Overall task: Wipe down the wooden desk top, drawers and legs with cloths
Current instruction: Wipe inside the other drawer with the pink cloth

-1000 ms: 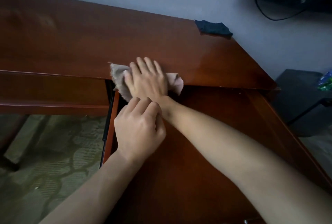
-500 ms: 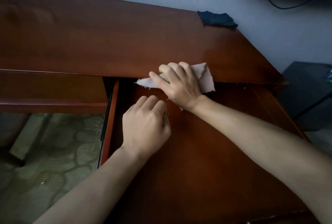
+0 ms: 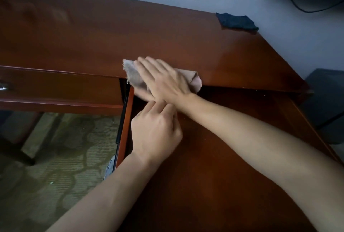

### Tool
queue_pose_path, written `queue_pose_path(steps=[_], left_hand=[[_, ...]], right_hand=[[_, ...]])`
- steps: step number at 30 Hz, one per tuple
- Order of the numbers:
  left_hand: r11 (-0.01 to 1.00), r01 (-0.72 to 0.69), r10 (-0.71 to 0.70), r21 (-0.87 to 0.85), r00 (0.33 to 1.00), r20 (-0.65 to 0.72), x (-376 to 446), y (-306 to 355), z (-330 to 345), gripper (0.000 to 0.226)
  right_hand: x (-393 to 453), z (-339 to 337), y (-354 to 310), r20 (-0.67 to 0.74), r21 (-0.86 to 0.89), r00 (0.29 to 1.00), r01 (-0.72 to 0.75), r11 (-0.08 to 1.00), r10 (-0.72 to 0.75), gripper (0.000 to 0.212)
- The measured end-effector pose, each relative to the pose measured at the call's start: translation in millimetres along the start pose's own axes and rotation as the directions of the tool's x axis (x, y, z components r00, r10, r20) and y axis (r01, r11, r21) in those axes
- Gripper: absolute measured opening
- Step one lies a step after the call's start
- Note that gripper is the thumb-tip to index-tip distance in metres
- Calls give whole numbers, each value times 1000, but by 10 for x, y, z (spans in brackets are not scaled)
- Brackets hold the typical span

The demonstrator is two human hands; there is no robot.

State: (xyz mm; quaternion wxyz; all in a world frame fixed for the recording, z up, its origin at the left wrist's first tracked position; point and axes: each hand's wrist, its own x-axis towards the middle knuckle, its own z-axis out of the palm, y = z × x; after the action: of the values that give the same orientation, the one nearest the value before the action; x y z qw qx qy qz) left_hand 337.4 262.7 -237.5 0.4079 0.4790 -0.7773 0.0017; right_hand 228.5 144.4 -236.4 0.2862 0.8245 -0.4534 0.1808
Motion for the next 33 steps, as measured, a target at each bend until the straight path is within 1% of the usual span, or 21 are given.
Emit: queue_pose_path(steps=[1,2,4,6,8,10,12,13,14,15,16,17,18,19,21,23,25,27,30,33], left_hand=[[1000,-2,2,4,1000,-5,1,-5,6,15],[1000,-10,10,9,1000,-4,1,-4,14,15],[1000,-28,28,14,1000,10,-10,5,24,13],[999,-31,31,12,998,48,-36,15,24,12],[1000,-27,26,12,997,72,-36,13,31,11],[999,-29,26,25,992,120,-31,6,60,12],[996,-58,44,62,979,201,-48,-9,112,10],[992,-84,58,91,964,258,-69,-17,143,7],[985,-114,67,127,942,329,-91,-10,160,10],[976,-147,66,163,905,421,-108,12,160,20],[967,-173,52,188,853,520,-120,30,162,30],[959,-184,24,214,808,589,-131,39,174,37],[951,-190,-4,243,780,626,-141,48,185,39],[952,-181,-13,247,781,624,-148,62,186,37],[962,-155,-4,225,815,579,-122,83,150,28],[969,-128,-6,213,844,537,-93,65,139,23],[970,-118,-7,214,861,509,-90,29,108,18],[968,-97,-41,232,849,528,-104,-9,92,18],[958,-98,-70,271,832,550,-131,-58,122,30],[940,-173,-24,295,827,561,-162,-74,184,34]], right_hand=[[-65,-5,27,65,-40,995,78,996,-76,67],[-113,-30,72,104,-61,986,138,989,-131,67],[-199,-47,250,87,-95,982,175,980,-167,58],[-369,-61,514,39,-153,988,154,976,-150,53],[-626,-131,821,49,-219,991,130,967,-122,47],[-911,-257,1147,107,-273,990,120,954,-94,47],[-1139,-369,1378,177,-276,984,63,959,-14,55],[-1209,-403,1434,200,-274,979,26,961,31,58],[-1250,-421,1443,217,-273,974,-11,962,73,60],[-1264,-423,1417,222,-265,970,-43,963,104,60],[-1254,-410,1372,217,-247,969,-63,967,119,60],[-1215,-394,1310,205,-228,971,-72,971,120,58],[-1142,-373,1232,183,-216,977,-65,974,106,56],[-1041,-321,1141,149,-224,986,-41,974,76,54],[-743,-139,872,57,-250,998,10,968,4,51],[-357,41,461,-3,-219,1000,28,975,-29,49],[-11,164,45,-25,-178,999,36,983,-41,48],[202,242,-206,-7,-166,999,34,985,-35,48],[289,260,-223,14,-155,1000,-11,988,13,38],[175,233,-84,5,-162,1000,-12,987,13,46]])
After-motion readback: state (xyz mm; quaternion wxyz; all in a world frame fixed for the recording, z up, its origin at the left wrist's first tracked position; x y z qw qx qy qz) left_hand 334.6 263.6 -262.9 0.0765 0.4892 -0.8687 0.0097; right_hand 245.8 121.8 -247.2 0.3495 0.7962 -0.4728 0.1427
